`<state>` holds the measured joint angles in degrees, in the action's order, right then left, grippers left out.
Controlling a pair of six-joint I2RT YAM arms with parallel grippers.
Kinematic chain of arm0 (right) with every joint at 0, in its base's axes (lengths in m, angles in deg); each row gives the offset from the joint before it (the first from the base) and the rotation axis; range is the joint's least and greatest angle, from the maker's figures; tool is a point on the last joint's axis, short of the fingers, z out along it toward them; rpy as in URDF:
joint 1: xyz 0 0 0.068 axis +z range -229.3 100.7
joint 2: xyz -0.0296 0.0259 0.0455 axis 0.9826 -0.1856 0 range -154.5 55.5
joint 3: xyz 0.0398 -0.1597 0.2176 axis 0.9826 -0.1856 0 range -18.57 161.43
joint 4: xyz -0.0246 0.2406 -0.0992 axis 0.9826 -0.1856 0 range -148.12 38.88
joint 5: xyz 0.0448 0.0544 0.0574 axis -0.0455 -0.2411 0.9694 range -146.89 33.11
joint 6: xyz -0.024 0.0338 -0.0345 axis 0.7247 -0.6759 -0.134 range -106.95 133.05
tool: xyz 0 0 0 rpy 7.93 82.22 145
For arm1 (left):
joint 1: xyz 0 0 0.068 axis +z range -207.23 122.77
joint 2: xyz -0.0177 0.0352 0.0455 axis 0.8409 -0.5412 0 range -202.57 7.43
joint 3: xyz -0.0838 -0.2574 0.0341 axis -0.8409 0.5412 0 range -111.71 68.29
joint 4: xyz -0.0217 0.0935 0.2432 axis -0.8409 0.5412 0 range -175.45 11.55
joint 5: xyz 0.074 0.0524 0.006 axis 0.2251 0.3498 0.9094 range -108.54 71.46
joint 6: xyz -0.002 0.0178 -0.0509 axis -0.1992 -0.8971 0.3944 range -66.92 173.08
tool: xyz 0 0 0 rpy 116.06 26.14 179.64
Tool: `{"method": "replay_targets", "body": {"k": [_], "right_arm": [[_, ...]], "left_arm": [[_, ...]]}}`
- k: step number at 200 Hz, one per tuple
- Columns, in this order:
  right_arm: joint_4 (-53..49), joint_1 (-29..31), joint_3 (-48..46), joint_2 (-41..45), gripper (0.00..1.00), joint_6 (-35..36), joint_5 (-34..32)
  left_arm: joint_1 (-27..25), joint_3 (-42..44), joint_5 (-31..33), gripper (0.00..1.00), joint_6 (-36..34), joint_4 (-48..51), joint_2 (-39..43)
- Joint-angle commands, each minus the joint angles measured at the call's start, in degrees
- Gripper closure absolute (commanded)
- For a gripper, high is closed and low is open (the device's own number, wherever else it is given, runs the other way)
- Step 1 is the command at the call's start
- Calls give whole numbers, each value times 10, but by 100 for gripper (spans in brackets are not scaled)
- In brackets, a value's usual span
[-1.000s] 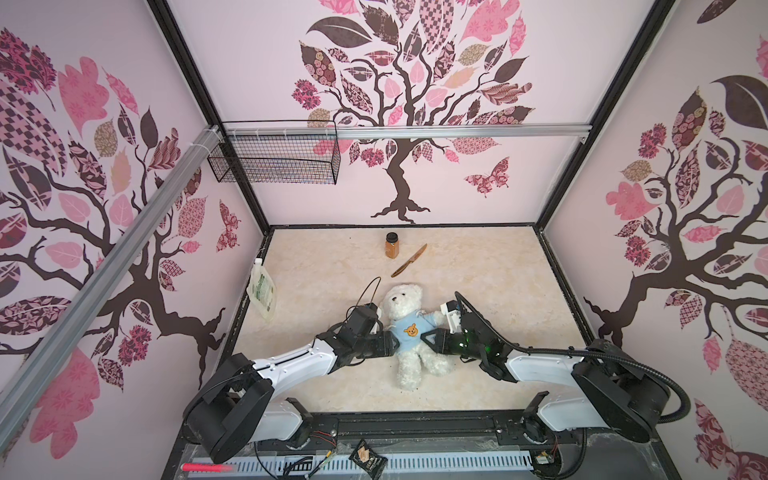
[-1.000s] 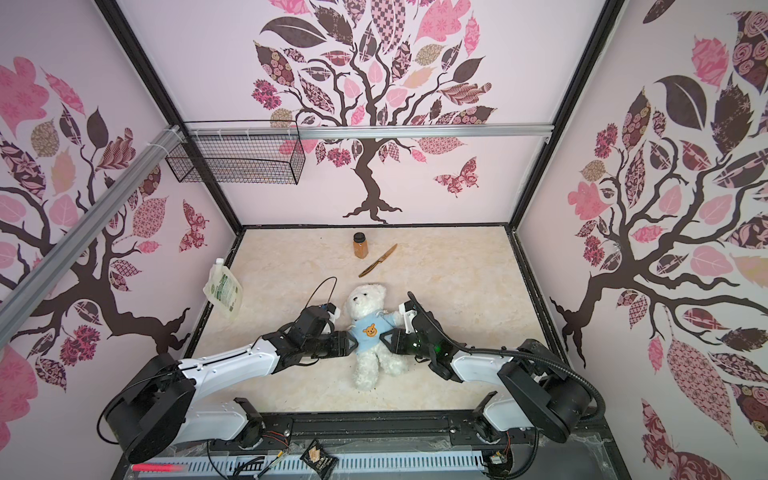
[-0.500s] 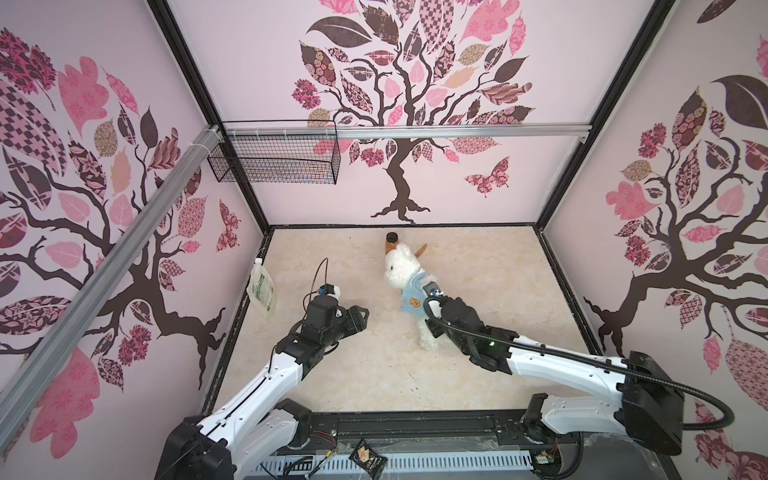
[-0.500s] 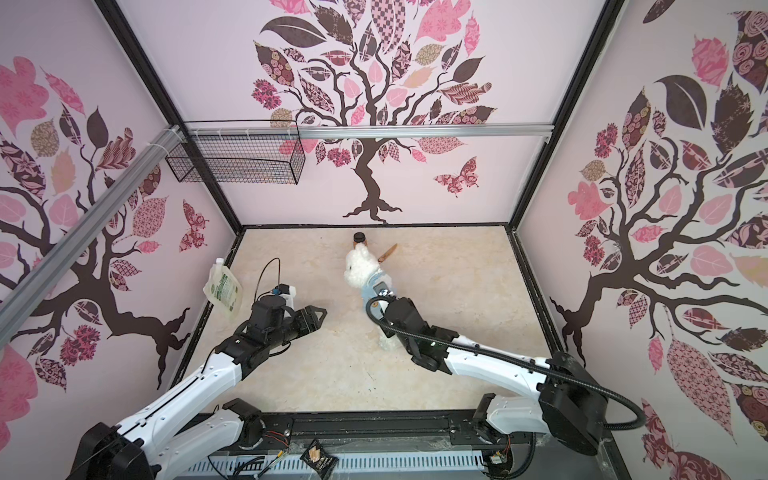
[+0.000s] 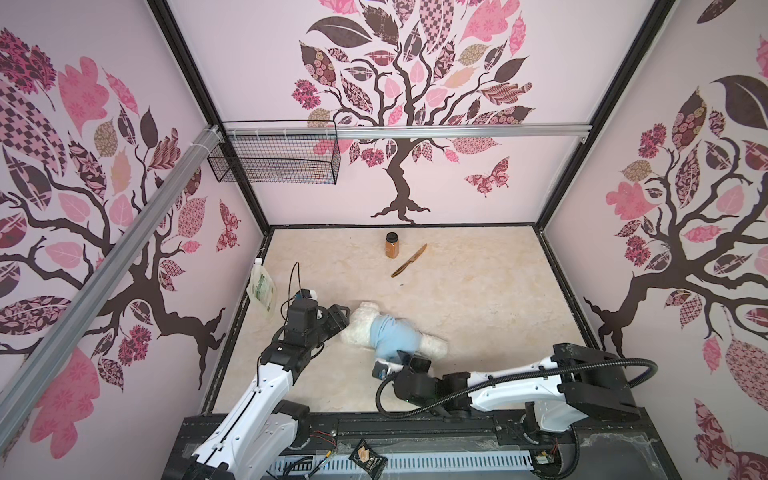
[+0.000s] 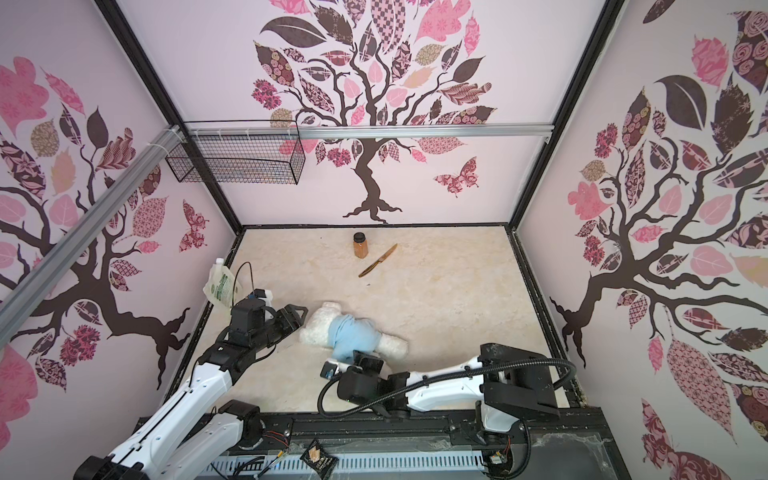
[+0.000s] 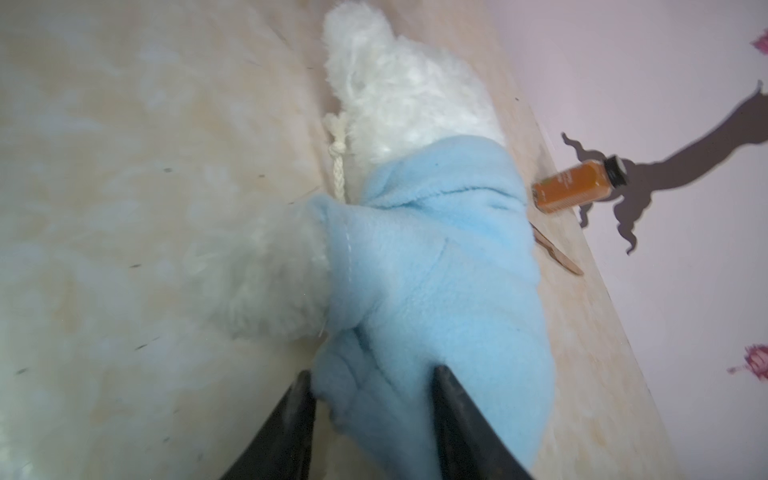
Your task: Dress the teddy bear
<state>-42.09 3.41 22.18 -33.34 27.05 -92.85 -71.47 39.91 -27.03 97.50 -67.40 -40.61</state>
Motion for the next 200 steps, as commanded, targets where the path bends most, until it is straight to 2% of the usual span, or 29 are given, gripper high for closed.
{"method": "replay_targets", "body": {"k": [1, 24, 38, 70, 84, 97, 142, 200], "right_arm": [[-28, -3, -15, 34, 40, -66, 89], [-28, -7, -42, 128, 33, -91, 156], [-28, -33, -61, 195, 31, -131, 234], [35, -222, -131, 309, 30, -297, 463], [67, -305, -152, 318, 32, -385, 552], [86, -353, -164, 304, 37, -448, 604], [112, -359, -178, 212, 46, -543, 655], [194, -359, -180, 125, 55, -569, 638]], "left_arm": [[0, -19, -5, 27, -29, 30, 23], [-32, -38, 5, 26, -69, 48, 30], [-75, -59, 40, 26, -98, 61, 18], [-149, -95, 63, 28, -127, 44, -30], [-165, -93, 50, 28, -132, 7, -49], [-166, -88, 34, 29, -123, -20, -72], [-168, -80, 21, 29, -120, -42, -132], [-168, -63, 30, 29, -105, -48, -156]]}}
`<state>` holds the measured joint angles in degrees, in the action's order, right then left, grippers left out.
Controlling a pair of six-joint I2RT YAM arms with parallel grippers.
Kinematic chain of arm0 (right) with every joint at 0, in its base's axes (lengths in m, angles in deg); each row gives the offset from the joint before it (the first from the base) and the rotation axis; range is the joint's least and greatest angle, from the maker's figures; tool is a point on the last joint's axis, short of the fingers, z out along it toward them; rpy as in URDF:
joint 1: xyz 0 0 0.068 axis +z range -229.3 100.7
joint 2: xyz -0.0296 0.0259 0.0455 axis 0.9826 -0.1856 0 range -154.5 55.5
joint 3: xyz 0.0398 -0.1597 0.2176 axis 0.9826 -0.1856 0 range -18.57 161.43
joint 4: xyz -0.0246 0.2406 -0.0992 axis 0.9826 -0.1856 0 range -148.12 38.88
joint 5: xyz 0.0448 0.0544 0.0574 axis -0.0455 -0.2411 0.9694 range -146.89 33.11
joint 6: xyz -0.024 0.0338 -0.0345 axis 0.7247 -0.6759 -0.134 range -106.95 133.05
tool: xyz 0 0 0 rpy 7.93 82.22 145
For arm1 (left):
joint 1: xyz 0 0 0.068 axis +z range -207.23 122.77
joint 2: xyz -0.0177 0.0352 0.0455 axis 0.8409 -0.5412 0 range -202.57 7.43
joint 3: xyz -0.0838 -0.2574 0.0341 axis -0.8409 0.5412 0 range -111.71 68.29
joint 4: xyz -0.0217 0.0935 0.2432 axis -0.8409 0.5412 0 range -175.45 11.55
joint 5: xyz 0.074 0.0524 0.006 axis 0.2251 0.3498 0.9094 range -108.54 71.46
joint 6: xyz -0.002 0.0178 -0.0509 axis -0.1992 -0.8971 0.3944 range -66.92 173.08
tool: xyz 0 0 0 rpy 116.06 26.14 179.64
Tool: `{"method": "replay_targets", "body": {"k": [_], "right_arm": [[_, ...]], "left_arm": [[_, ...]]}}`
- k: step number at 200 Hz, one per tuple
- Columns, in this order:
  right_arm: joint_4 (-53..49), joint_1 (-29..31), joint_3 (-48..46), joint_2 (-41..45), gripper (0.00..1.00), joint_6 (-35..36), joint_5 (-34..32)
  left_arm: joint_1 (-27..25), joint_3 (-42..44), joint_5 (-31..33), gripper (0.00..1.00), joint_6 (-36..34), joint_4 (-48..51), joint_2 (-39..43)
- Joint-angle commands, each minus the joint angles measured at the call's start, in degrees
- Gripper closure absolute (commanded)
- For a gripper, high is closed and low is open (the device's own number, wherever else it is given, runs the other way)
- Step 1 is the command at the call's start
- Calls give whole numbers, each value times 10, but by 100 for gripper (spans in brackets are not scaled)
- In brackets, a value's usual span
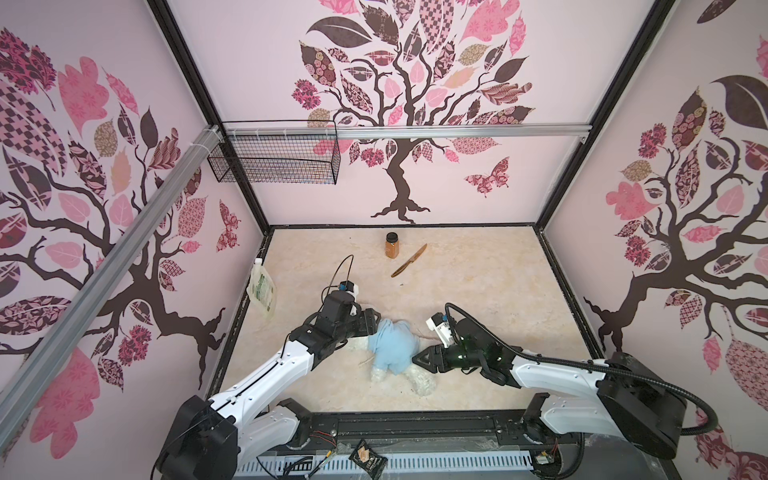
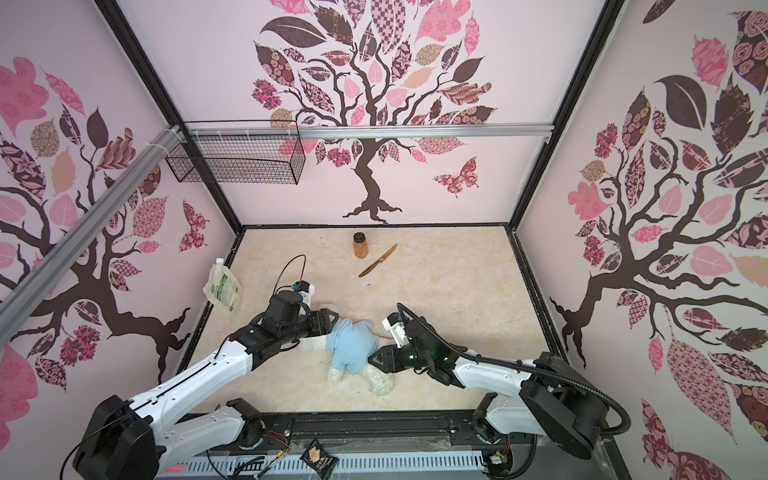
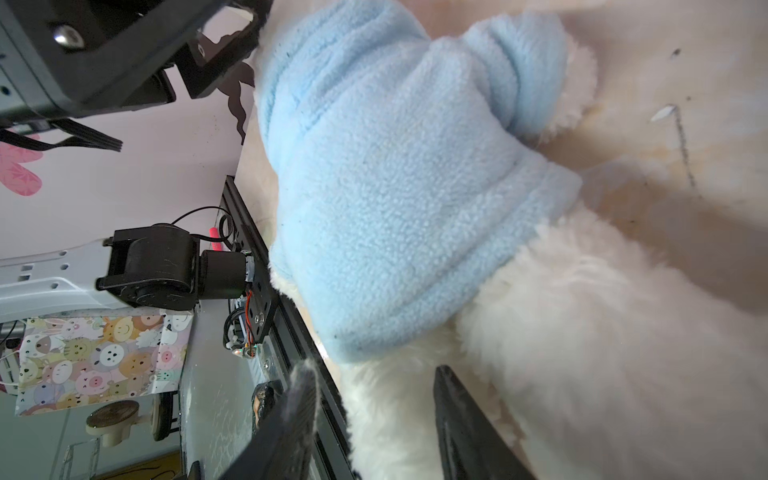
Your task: Dress the teddy bear
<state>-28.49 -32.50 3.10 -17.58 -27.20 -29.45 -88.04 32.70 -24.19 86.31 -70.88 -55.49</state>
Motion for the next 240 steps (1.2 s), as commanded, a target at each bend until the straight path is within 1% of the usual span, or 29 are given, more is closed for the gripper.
{"method": "replay_targets", "body": {"k": [1, 25, 46, 74, 97, 122, 145, 161, 177, 186, 194, 205, 221, 236, 238, 240], "right_arm": [[60, 0, 11, -34, 55, -27, 3], [98, 0, 14, -59, 61, -40, 6], [98, 0, 18, -71, 71, -39, 1], [57, -2, 14, -68, 80, -26, -26], [31, -13, -8, -64, 88, -19, -42], [37, -32, -36, -66, 89, -25, -27], [28, -39, -50, -53, 91, -23, -27], [20, -40, -53, -33, 90, -10, -23], [-3, -40, -42, 3, 84, 32, -13], [-33, -33, -28, 33, 78, 64, -32], [-76, -14, -10, 62, 69, 102, -76], [-131, 25, 17, 98, 58, 159, -158], [-168, 79, 45, 128, 42, 221, -265], [-172, 106, 62, 132, 31, 261, -313], [-170, 108, 64, 131, 27, 266, -316], [-169, 111, 66, 129, 24, 272, -320]], "left_arm": [[-2, 9, 2, 29, 7, -12, -8], [-2, 12, 3, 29, 12, -14, -10], [-2, 16, 5, 29, 11, -16, -11], [-2, 18, 15, 29, 7, -12, -16], [-2, 24, 38, 29, 17, -6, -19], [-1, 33, 62, 28, 21, -12, -29], [0, 35, 79, 28, 20, -10, -40], [0, 33, 73, 28, 21, -10, -40], [0, 29, 52, 28, 25, -13, -33], [0, 26, 39, 28, 27, -15, -28], [0, 21, 29, 28, 31, -15, -22], [-1, 15, 25, 28, 31, -13, -10], [0, 2, 30, 27, 24, -6, 8], [0, -9, 56, 27, 18, 2, 21], [0, -10, 59, 27, 17, 4, 22], [0, -11, 62, 27, 15, 5, 23]]}}
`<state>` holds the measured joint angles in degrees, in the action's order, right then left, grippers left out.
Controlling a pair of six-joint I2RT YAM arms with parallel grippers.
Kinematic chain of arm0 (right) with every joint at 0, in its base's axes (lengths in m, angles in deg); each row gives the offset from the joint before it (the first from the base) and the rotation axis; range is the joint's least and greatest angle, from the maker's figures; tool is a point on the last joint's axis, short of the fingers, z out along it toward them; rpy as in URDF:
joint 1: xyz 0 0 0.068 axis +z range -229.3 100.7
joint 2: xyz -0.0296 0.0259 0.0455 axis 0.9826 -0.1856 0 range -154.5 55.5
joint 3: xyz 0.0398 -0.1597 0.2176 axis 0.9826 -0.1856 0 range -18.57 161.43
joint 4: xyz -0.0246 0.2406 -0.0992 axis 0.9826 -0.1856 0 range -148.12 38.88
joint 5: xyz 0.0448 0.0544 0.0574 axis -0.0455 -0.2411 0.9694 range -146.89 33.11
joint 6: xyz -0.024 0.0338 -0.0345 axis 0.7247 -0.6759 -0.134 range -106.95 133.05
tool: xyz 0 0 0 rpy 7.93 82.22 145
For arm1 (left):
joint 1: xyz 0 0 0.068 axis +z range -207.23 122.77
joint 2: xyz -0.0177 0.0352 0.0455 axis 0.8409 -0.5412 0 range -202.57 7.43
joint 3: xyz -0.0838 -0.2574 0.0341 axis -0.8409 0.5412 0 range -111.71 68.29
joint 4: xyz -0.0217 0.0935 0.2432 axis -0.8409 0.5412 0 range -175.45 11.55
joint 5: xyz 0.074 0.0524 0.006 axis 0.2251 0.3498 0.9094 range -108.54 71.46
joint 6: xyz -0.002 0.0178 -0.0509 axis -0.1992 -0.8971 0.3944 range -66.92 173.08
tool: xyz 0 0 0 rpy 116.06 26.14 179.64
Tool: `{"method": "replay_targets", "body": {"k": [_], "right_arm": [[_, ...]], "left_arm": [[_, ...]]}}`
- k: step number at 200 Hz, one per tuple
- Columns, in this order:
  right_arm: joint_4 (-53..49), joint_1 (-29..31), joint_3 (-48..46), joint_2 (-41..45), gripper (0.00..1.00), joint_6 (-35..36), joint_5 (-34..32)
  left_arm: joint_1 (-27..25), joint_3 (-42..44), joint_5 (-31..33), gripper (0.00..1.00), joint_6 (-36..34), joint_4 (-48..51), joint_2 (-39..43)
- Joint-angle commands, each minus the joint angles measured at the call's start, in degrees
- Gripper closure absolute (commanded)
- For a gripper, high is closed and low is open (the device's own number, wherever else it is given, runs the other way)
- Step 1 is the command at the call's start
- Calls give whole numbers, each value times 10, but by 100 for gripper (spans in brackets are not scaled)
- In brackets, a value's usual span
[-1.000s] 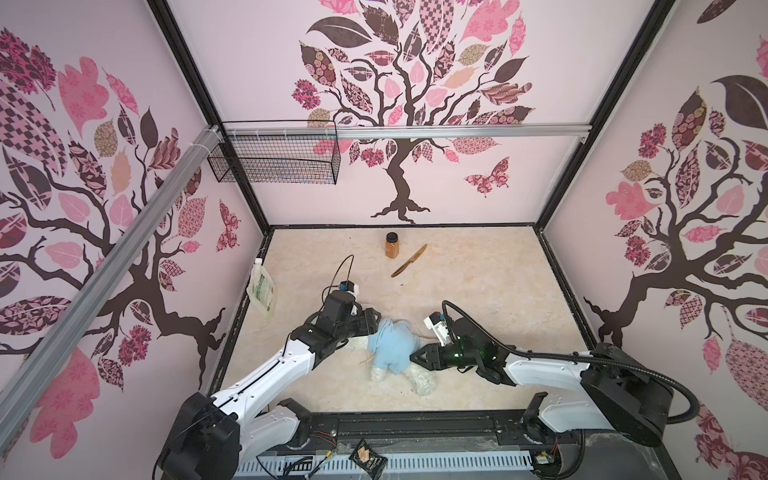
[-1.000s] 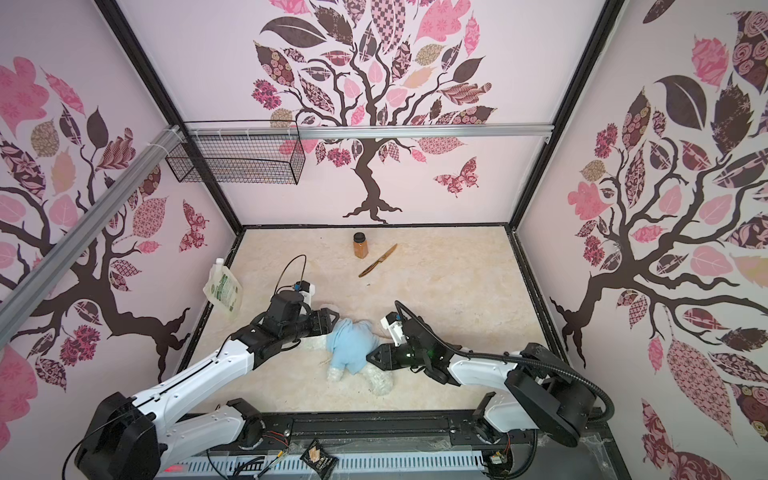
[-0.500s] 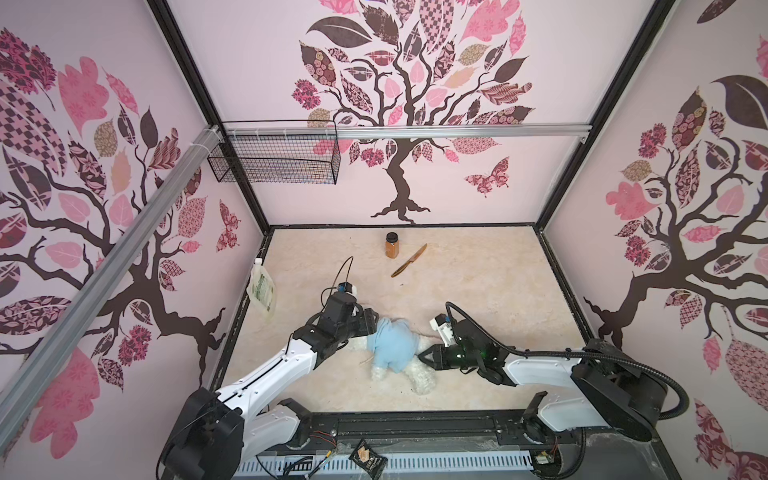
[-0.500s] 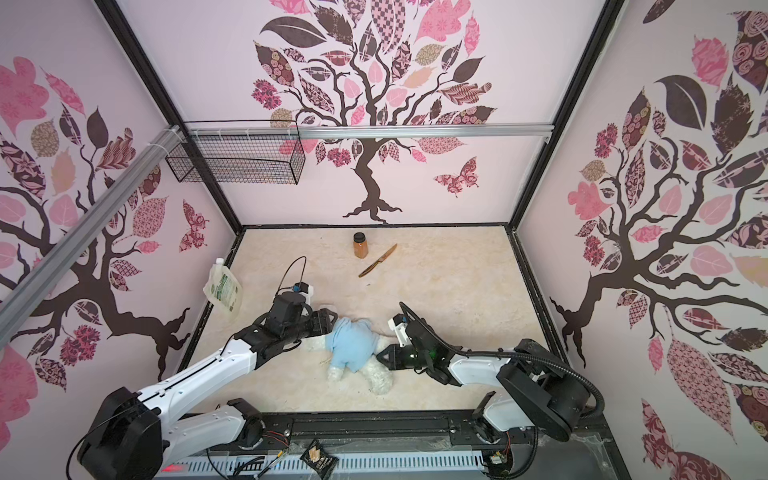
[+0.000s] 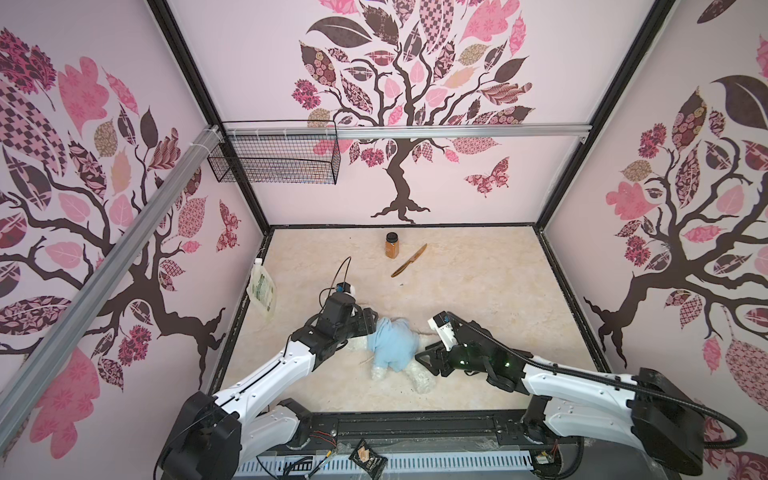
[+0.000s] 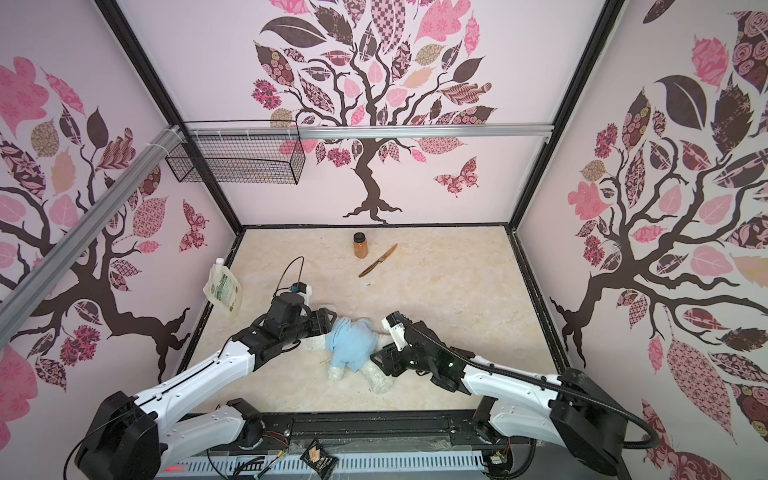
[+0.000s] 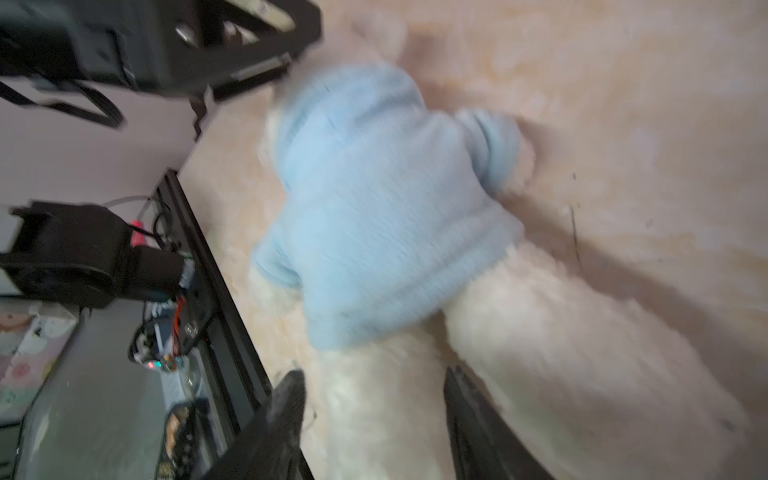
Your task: Dress the teddy bear
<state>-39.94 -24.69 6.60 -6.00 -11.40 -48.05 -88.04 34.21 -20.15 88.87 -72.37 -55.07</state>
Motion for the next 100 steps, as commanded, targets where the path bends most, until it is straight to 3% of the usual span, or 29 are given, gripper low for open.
{"method": "replay_targets", "body": {"k": [1, 48, 63, 100], "right_arm": [[-54, 35, 32, 12, 24, 116, -136], [-72, 181, 107, -113, 14, 247, -352], [-79, 191, 129, -157, 9, 260, -376], [-52, 213, 160, -277, 7, 308, -429]], "left_arm": [[1, -27, 24, 27, -11, 20, 21], [7, -40, 60, 25, -19, 50, 51], [16, -33, 64, 25, -15, 52, 59], [75, -1, 26, 24, 20, 40, 90]]}}
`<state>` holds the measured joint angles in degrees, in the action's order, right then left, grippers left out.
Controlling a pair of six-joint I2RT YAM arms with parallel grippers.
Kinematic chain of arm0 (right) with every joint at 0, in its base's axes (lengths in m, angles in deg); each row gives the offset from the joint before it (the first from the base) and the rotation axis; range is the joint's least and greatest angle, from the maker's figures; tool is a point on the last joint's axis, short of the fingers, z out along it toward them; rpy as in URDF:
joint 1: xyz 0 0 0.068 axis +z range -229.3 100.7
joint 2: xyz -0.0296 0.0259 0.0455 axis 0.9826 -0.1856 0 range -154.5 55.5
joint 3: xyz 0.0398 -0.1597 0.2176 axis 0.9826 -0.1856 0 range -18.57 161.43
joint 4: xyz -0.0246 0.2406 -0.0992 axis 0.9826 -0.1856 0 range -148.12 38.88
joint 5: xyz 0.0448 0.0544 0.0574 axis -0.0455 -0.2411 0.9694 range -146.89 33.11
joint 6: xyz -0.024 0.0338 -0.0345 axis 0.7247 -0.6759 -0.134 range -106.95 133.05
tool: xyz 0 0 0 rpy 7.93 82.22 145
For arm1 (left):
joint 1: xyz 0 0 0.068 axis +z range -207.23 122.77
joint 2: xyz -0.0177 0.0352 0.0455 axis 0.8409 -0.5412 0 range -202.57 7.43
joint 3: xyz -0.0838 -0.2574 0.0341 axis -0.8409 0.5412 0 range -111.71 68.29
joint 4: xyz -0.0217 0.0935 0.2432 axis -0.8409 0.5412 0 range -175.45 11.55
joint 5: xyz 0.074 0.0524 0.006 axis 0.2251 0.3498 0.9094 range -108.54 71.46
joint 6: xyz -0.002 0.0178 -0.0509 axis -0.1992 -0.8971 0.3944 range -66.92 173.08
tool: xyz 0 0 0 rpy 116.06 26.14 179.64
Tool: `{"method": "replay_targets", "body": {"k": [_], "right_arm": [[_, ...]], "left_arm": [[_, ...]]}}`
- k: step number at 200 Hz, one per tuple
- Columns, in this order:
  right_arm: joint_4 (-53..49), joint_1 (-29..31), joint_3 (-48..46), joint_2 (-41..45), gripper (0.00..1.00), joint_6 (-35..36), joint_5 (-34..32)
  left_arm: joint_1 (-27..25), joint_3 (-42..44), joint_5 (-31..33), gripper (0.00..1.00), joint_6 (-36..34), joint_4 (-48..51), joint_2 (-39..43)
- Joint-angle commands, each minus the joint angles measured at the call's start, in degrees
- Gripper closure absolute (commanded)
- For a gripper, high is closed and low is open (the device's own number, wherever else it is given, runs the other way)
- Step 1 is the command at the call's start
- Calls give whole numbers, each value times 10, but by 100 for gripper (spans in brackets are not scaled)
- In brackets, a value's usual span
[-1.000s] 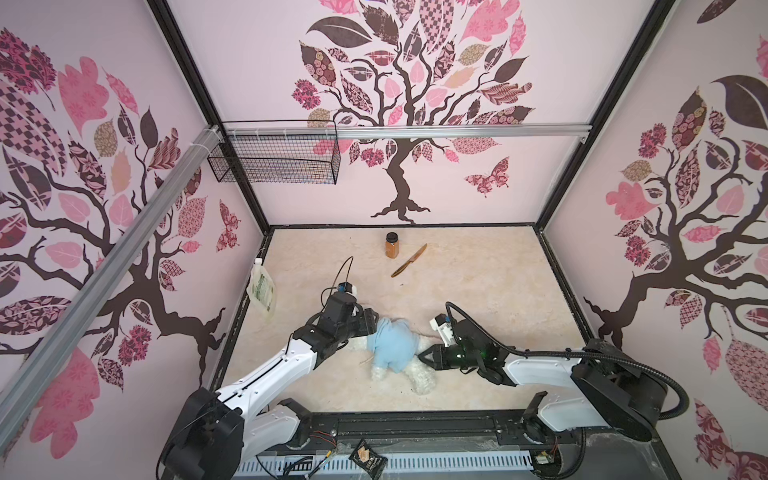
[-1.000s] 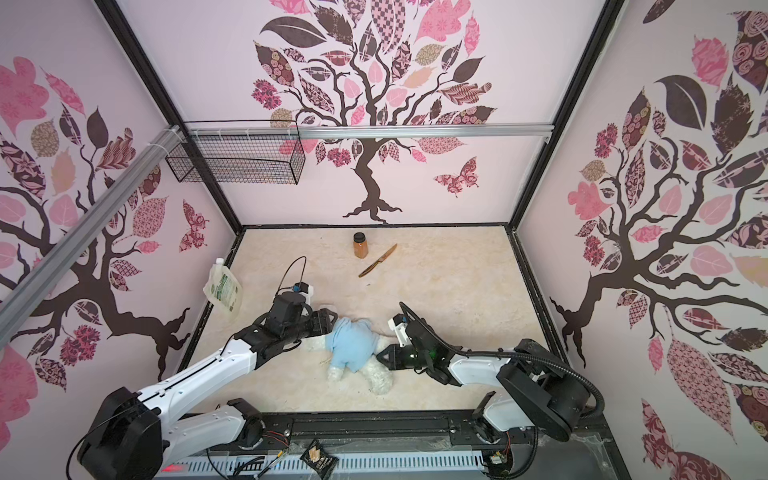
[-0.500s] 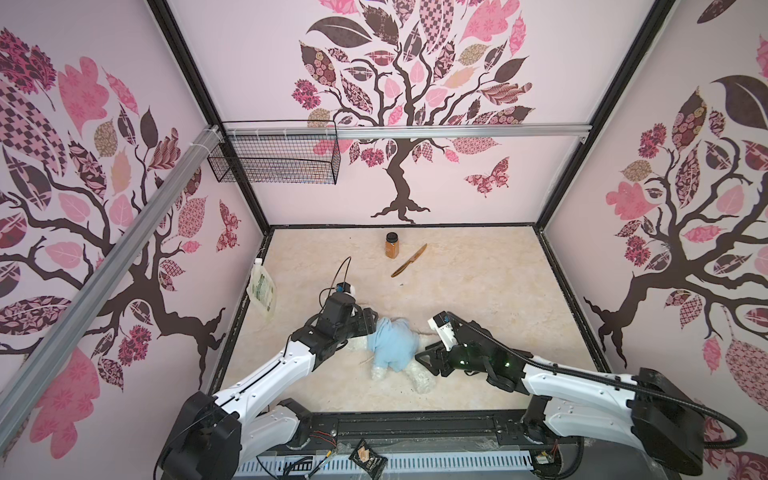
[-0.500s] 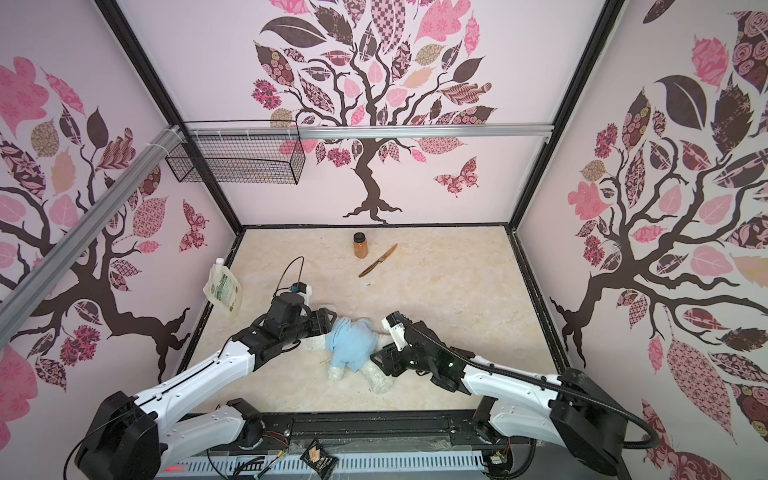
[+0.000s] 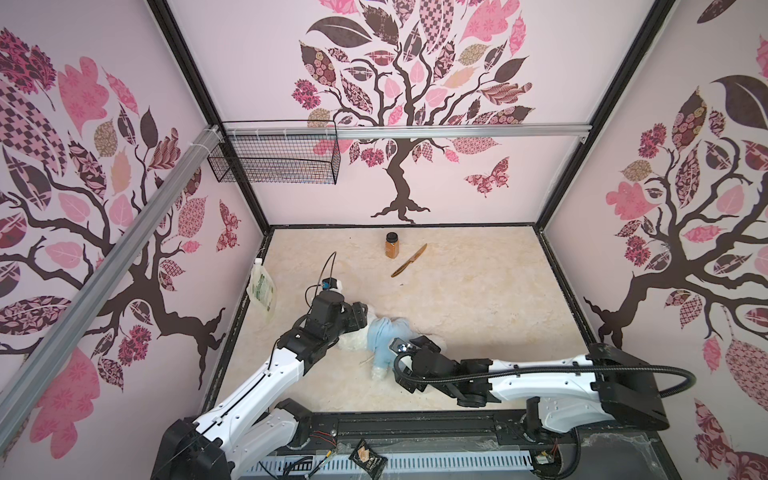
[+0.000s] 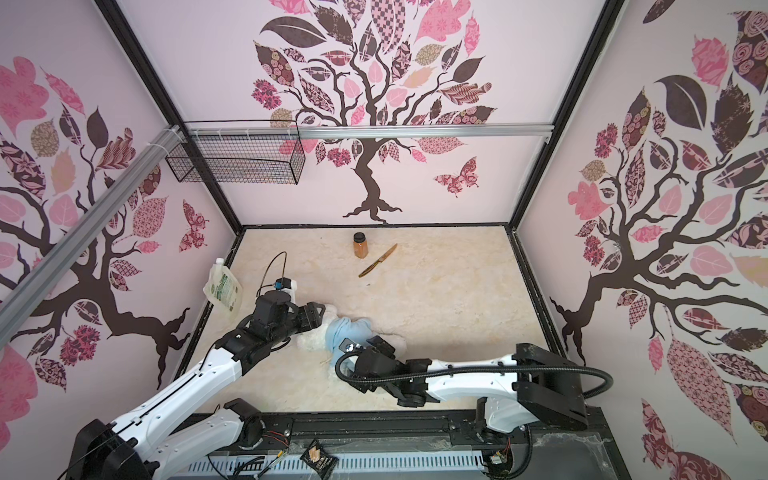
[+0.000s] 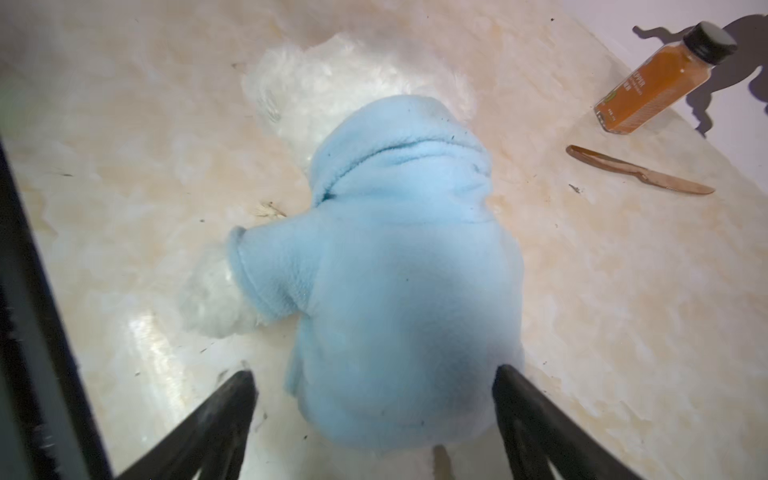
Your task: Dress the teddy bear
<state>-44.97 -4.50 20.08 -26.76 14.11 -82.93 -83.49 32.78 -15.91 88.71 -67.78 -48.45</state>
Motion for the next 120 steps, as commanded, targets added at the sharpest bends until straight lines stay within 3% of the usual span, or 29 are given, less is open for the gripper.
{"method": "replay_targets", "body": {"k": [1, 36, 53, 63, 82, 103, 120], "right_arm": [[-1, 12, 26, -72, 7, 54, -82], [12, 14, 72, -152, 10, 75, -121], [14, 12, 87, -174, 20, 77, -138], [11, 5, 91, -174, 31, 68, -131], [2, -25, 83, -143, 56, 25, -62], [6, -72, 59, -84, 68, -28, 61], [19, -131, 38, -29, 80, -92, 208]], "left_arm": [[30, 14, -17, 24, 22, -7, 25], [36, 16, -7, 24, 20, 1, 40], [36, 14, -3, 24, 18, 5, 40], [36, 13, 0, 24, 17, 10, 41], [37, 12, 9, 24, 13, 15, 48], [37, 13, 19, 24, 13, 20, 57], [38, 9, 31, 24, 14, 27, 69]]}}
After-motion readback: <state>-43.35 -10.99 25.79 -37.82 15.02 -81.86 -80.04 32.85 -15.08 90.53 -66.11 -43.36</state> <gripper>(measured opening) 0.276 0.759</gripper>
